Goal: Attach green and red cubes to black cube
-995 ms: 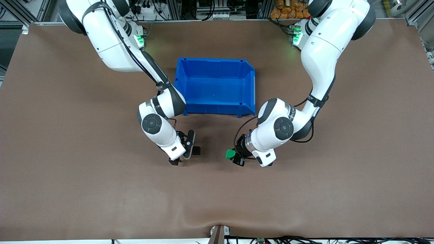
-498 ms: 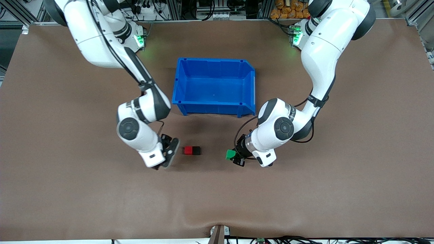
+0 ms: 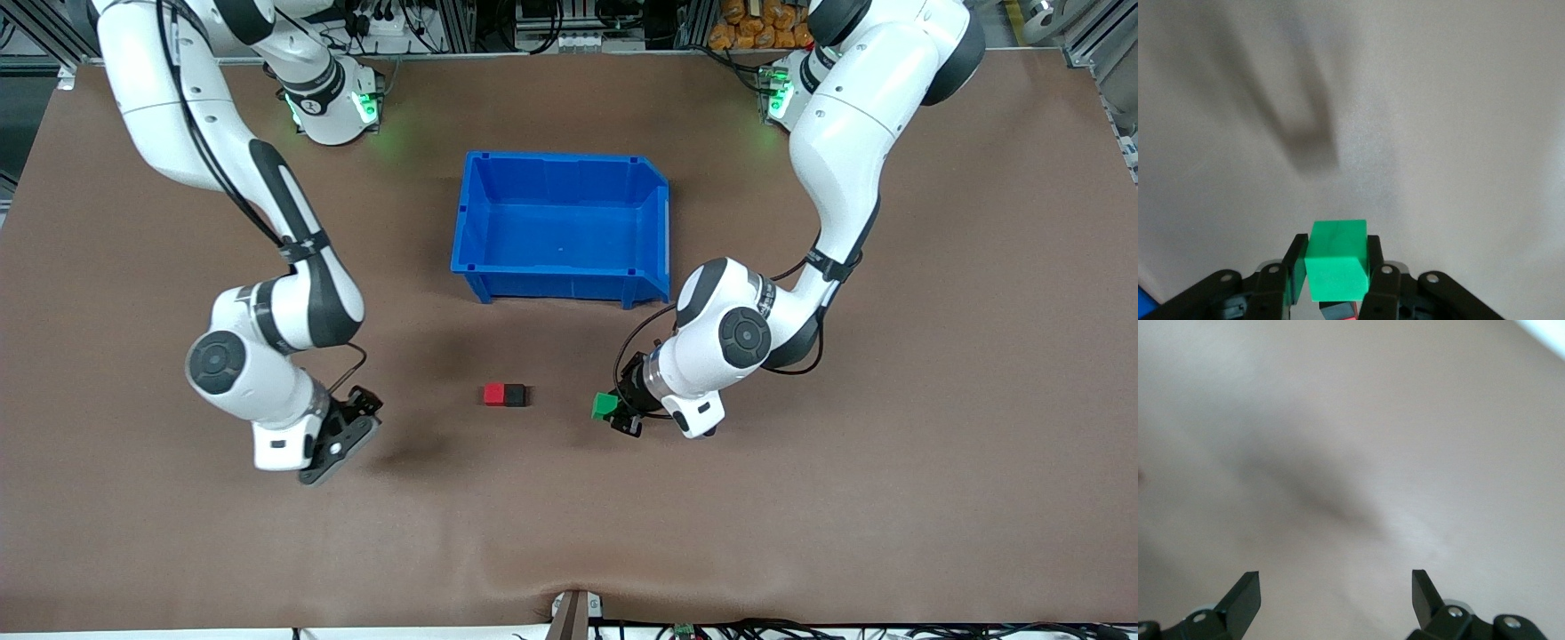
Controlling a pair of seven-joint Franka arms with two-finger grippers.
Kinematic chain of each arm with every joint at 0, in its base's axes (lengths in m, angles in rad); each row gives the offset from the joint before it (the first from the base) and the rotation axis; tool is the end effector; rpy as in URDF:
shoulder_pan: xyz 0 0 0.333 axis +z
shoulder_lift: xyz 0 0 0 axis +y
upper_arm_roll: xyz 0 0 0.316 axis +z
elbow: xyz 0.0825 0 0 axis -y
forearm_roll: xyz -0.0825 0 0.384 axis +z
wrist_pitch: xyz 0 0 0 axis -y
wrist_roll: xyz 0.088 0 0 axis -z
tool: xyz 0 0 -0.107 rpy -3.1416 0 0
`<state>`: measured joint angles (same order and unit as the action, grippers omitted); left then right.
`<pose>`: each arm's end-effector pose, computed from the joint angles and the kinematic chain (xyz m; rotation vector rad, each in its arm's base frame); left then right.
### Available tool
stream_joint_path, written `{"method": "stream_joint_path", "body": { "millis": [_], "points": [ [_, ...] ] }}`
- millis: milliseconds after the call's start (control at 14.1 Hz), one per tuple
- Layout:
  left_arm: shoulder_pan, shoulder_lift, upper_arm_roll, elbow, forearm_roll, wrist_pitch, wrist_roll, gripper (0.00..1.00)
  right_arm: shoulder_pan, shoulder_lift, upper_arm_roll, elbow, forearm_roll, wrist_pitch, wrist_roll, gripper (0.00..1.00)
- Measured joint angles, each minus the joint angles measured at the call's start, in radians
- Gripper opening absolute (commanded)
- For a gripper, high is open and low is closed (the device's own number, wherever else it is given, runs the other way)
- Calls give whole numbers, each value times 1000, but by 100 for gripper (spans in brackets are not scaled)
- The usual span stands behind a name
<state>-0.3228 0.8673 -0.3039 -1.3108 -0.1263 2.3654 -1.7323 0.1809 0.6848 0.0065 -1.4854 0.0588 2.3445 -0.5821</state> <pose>0.6530 -0.3995 0.2547 2.2204 1.7147 -0.2972 0.7198 0.1365 0.2870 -2.9092 -1.1121 -0.2819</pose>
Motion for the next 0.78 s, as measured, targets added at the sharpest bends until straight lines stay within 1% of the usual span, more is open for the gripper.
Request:
{"method": "stream_joint_path", "body": {
  "millis": [142, 213, 427, 569, 782],
  "points": [
    [0, 1, 0, 0, 0, 0, 0, 0, -8, -40, -17, 20, 0, -9, 30, 100],
    [0, 1, 0, 0, 0, 0, 0, 0, -14, -67, -21, 22, 0, -36, 37, 100],
    [-1, 2, 0, 0, 0, 0, 0, 0, -35, -151, -25, 23, 1, -170, 61, 100],
    [-2, 4, 0, 0, 0, 0, 0, 0, -40, -203, -26, 23, 1, -268, 107, 100],
    [-2, 5, 0, 0, 0, 0, 0, 0, -42, -270, -28, 23, 0, -380, 174, 100]
  ]
}}
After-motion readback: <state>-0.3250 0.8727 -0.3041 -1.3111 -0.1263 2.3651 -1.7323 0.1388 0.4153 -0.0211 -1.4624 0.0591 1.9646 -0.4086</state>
